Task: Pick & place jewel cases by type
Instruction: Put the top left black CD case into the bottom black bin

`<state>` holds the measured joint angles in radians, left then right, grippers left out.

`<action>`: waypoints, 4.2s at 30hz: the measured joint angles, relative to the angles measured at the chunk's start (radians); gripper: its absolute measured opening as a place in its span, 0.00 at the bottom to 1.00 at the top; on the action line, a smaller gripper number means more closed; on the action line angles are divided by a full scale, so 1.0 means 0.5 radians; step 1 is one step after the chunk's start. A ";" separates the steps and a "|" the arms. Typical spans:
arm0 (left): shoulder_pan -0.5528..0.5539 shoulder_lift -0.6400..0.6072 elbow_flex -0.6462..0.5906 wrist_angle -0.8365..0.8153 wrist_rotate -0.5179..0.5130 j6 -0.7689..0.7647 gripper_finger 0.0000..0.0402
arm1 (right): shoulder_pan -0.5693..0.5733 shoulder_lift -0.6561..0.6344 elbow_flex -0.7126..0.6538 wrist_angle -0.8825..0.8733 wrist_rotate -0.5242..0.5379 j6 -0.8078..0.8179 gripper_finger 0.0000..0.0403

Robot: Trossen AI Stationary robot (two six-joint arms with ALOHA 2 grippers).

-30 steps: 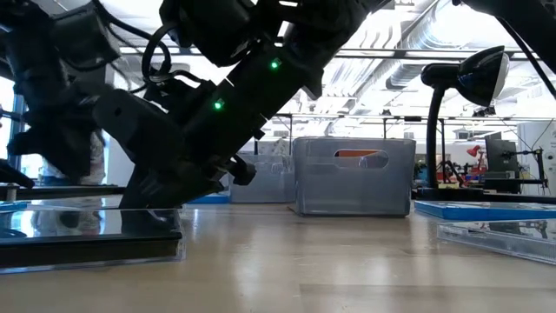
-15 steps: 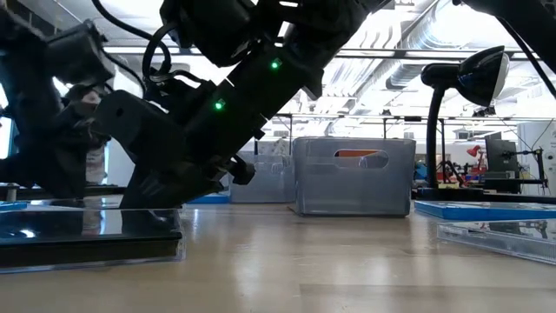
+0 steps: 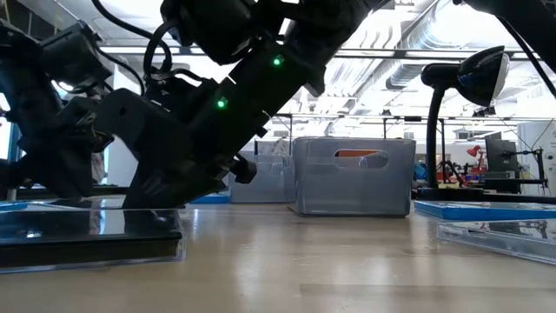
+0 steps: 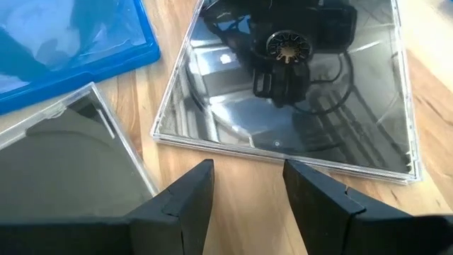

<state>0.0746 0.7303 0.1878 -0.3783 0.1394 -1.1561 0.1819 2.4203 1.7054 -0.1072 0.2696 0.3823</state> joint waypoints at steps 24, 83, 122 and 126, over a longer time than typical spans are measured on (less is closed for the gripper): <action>-0.005 -0.003 0.211 -0.214 0.157 -0.058 0.27 | -0.029 -0.028 0.000 -0.121 -0.114 -0.032 0.43; -0.006 0.770 0.736 -0.100 0.318 0.330 0.03 | 0.066 -0.018 -0.001 0.018 0.351 -0.418 0.43; -0.005 0.869 1.206 0.545 -0.117 1.114 0.04 | 0.155 -2.141 0.000 -1.818 0.909 -0.413 0.43; -0.005 1.096 1.355 0.528 -0.103 1.204 0.04 | 0.155 -2.209 0.000 -1.814 0.908 -0.413 0.43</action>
<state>0.0723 1.2782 0.8655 -0.1141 0.0877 -0.5539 0.2596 1.3156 1.7054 -1.0140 0.7238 0.1757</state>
